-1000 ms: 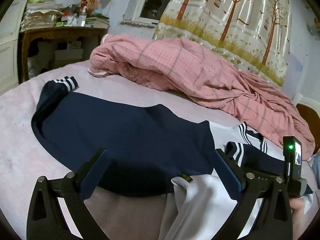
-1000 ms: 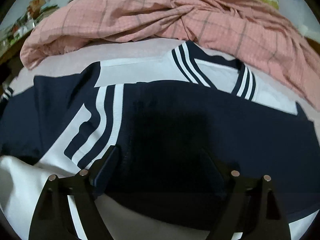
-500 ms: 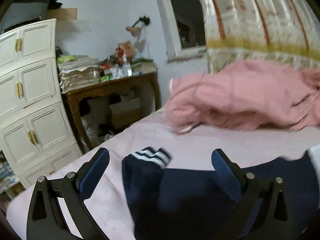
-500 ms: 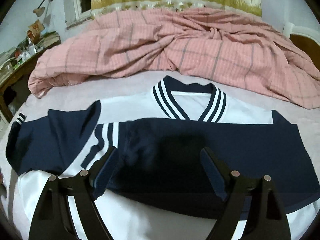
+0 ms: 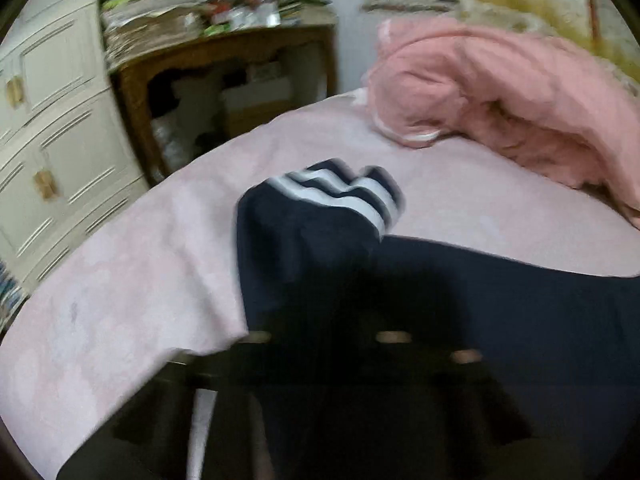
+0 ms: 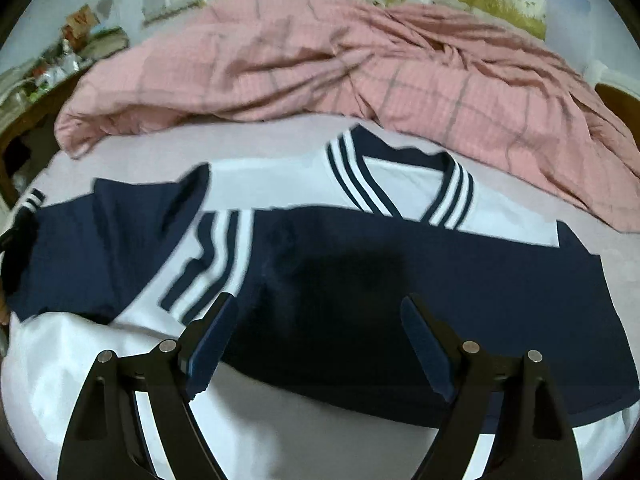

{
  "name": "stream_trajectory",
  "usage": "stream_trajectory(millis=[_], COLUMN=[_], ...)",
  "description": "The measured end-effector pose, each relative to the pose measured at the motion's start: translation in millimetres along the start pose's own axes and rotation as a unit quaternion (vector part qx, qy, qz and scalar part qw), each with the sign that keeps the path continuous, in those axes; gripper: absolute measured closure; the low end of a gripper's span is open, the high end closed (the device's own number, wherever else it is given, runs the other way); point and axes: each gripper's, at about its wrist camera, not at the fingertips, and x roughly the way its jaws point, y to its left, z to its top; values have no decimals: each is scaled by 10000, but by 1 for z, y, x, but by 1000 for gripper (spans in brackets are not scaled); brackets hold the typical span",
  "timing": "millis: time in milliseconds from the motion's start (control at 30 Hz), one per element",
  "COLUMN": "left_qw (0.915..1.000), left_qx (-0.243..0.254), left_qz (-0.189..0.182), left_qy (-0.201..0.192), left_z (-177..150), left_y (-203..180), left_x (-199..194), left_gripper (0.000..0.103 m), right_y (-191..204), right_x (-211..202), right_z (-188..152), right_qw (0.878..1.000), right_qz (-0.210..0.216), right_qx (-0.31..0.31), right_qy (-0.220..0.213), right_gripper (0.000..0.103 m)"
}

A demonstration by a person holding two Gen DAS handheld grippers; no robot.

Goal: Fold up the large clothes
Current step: 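Grasp the other navy sleeve cuff with the left tool, then carry the held sleeve with the left tool across the jacket body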

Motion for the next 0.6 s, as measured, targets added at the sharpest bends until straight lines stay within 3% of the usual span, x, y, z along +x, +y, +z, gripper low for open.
stream_trajectory(millis=[67, 200, 300, 367, 467, 600], left_qw=[9996, 9941, 9822, 9733, 9497, 9030], left_qx=[-49, 159, 209, 208, 299, 631], left_qz=[-168, -109, -829, -1362, -2561, -4072], left_qy=[-211, -1065, -1671, -1836, -1777, -1217], left_z=[0, 2, 8, 11, 5, -22], left_y=[3, -7, -25, -45, -81, -136], left_x=[-8, -52, -112, -151, -201, -234], left_gripper=[99, 100, 100, 100, 100, 100], right_y=[-3, -3, -3, -6, -17, -25], right_x=[-3, -18, -35, -50, -62, -69], right_z=[1, 4, 8, 11, 14, 15], right_qw=[9998, 9976, 9976, 9969, 9943, 9890], right_qz=[96, 573, 487, 411, 668, 1118], right_qx=[176, 385, 369, 385, 567, 777], right_qy=[-5, -53, -312, -542, -613, -581], right_gripper=[18, 18, 18, 18, 18, 18])
